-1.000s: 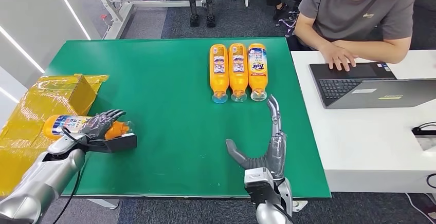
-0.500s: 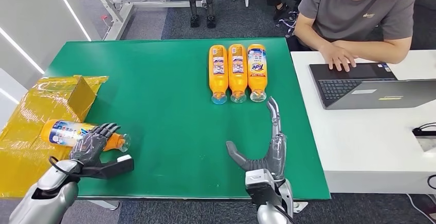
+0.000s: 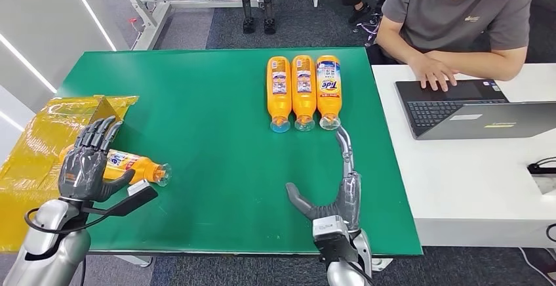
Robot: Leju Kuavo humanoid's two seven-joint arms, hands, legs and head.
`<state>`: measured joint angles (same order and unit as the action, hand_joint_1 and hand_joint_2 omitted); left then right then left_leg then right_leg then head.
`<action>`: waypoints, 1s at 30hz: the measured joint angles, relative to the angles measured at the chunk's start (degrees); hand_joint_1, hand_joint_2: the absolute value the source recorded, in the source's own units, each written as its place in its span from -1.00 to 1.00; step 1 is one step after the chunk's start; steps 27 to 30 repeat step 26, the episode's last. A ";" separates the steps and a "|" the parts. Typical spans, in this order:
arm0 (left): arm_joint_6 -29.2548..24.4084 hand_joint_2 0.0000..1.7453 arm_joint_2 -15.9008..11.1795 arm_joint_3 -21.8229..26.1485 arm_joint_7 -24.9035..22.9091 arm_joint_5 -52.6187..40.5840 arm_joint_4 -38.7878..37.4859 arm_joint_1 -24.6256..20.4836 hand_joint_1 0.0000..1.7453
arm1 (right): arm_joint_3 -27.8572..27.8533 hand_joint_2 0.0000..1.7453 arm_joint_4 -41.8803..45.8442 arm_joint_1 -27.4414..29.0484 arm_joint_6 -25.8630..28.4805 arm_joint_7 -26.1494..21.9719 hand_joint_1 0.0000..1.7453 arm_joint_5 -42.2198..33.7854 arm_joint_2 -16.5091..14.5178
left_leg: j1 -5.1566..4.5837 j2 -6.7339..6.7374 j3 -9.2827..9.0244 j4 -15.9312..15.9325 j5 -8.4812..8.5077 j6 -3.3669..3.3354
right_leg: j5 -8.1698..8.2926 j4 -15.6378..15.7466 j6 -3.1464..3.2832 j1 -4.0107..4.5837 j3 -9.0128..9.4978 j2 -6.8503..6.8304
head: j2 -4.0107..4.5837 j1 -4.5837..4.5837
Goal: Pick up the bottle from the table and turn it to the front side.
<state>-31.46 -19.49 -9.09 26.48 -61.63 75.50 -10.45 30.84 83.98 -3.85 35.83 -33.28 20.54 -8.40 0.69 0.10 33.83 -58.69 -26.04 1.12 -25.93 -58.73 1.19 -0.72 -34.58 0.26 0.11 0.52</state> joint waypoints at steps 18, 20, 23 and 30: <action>-6.79 1.00 13.34 1.40 13.17 47.90 5.29 -6.30 -1.00 | 1.37 1.00 -2.07 -0.01 3.06 -1.09 -1.00 -2.55 -0.70 | -0.01 -0.10 0.06 -0.05 0.04 0.00 | 0.01 0.04 -0.01 -0.01 0.00 -0.09 | 0.00 -0.01; -6.87 1.00 14.77 0.71 13.33 54.60 6.32 -6.47 -1.00 | 1.58 1.00 -2.09 0.01 3.26 -1.21 -1.00 -2.60 -0.70 | 0.00 -0.07 0.06 -0.05 0.04 0.01 | 0.02 0.04 -0.01 -0.01 0.00 -0.05 | 0.00 0.00; -6.75 1.00 16.02 0.20 13.58 53.92 7.43 -6.64 -1.00 | 1.80 1.00 -2.15 0.04 3.32 -1.31 -1.00 -2.64 -0.69 | -0.01 -0.05 0.05 -0.05 0.04 0.01 | 0.02 0.04 -0.01 -0.01 -0.01 -0.03 | 0.00 0.00; -5.06 1.00 17.03 -0.27 13.67 56.13 8.16 -6.67 -1.00 | 1.97 1.00 -2.19 0.04 3.42 -1.37 -1.00 -2.74 -0.69 | 0.00 -0.05 0.05 -0.05 0.04 0.01 | 0.02 0.04 -0.01 -0.01 -0.01 -0.03 | 0.00 0.00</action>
